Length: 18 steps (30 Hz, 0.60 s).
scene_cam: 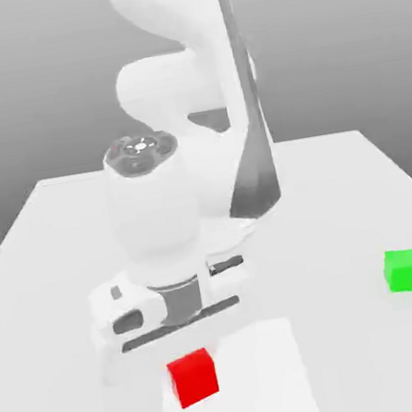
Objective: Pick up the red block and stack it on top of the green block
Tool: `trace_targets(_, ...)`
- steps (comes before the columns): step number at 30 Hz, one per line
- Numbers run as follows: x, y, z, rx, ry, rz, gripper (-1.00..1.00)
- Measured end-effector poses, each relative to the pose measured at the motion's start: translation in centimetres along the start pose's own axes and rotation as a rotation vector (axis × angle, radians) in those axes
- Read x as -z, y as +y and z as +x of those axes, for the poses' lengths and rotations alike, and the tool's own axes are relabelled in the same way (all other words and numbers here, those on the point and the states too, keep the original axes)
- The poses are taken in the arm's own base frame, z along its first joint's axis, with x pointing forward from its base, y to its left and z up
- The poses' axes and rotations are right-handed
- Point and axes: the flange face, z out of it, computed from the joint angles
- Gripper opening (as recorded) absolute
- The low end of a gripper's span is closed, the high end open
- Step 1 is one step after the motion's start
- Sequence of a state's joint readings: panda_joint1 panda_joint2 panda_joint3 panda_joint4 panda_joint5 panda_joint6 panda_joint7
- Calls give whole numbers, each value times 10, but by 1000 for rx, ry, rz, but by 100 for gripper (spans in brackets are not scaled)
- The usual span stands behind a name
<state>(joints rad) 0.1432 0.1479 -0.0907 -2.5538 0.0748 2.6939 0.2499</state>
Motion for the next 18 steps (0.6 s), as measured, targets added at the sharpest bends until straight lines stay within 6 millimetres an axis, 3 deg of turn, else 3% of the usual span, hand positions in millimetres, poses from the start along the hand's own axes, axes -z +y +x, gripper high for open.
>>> trace_targets(2, 4, -45, -26, 110, -7, 6, -100)
trace_targets(4, 8, -99, -66, 256, -13, 9, -100)
trace_targets(6, 13, -164, -132, 464, -17, 8, -100)
trace_targets(8, 18, -212, -209, 672, -16, 1, -100)
trace_targets(9, 20, -224, -238, 747, -13, -4, -100)
trace_targets(11, 23, -229, -270, 822, -3, -15, -100)
trace_targets(17, -30, -228, -278, 840, 4, -21, -100)
trace_targets(18, -37, -228, -278, 841, 4, -21, 100)
